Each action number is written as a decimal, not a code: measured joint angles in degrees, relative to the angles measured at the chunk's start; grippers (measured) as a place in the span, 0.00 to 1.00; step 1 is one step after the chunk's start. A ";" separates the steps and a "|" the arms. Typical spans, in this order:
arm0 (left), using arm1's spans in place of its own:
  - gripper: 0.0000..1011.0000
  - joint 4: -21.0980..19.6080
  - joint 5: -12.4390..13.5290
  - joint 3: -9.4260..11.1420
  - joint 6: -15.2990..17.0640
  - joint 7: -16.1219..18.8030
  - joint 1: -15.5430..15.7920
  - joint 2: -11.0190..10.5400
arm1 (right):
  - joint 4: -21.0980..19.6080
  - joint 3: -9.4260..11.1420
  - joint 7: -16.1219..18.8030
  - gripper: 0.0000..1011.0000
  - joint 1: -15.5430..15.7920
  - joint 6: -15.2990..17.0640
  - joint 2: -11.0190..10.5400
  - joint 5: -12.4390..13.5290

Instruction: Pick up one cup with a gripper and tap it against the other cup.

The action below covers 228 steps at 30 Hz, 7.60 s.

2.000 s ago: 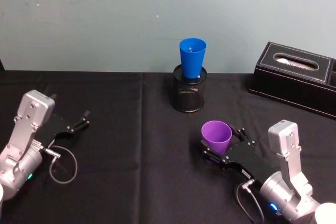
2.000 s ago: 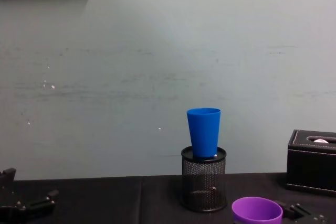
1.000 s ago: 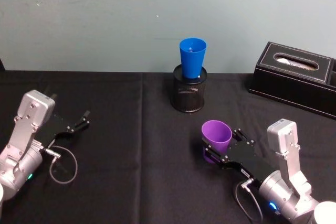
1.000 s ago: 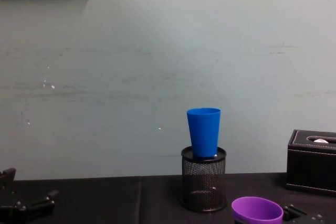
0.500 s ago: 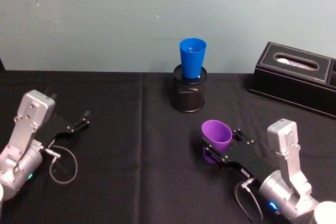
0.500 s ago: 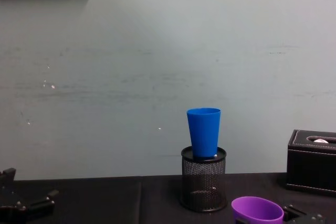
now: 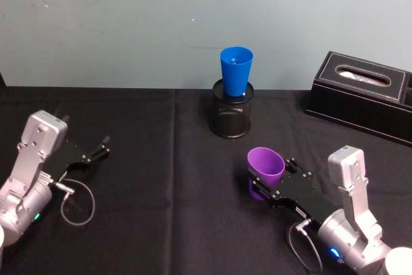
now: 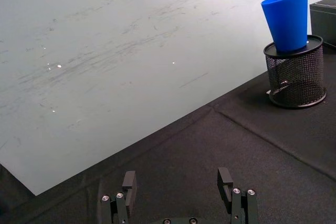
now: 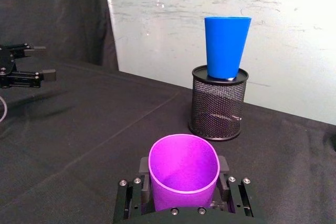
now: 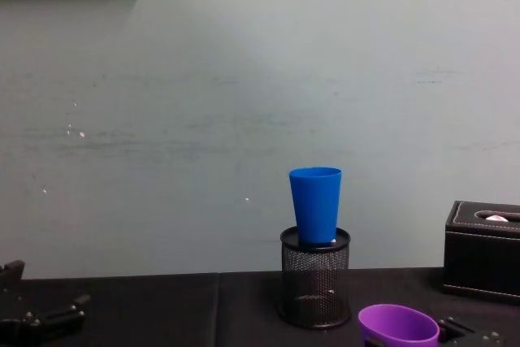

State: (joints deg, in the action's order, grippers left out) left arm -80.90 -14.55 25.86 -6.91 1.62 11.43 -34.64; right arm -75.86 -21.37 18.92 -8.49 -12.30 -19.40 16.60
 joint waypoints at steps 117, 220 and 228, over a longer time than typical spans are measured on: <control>1.00 0.00 0.00 0.00 0.00 0.00 0.00 0.00 | 14.79 5.37 2.92 0.72 -18.88 -3.42 11.08 -2.22; 1.00 0.00 0.00 0.00 0.00 0.00 0.00 0.00 | 0.96 5.63 4.39 0.72 -10.79 4.84 4.37 0.69; 1.00 0.00 0.00 0.00 0.00 0.00 0.00 0.00 | -2.31 5.95 4.17 0.72 -7.80 6.29 2.79 1.91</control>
State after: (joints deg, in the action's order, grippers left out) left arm -80.90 -14.55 25.86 -6.91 1.62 11.43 -34.65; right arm -78.17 -15.42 23.09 -16.29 -6.01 -16.61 18.50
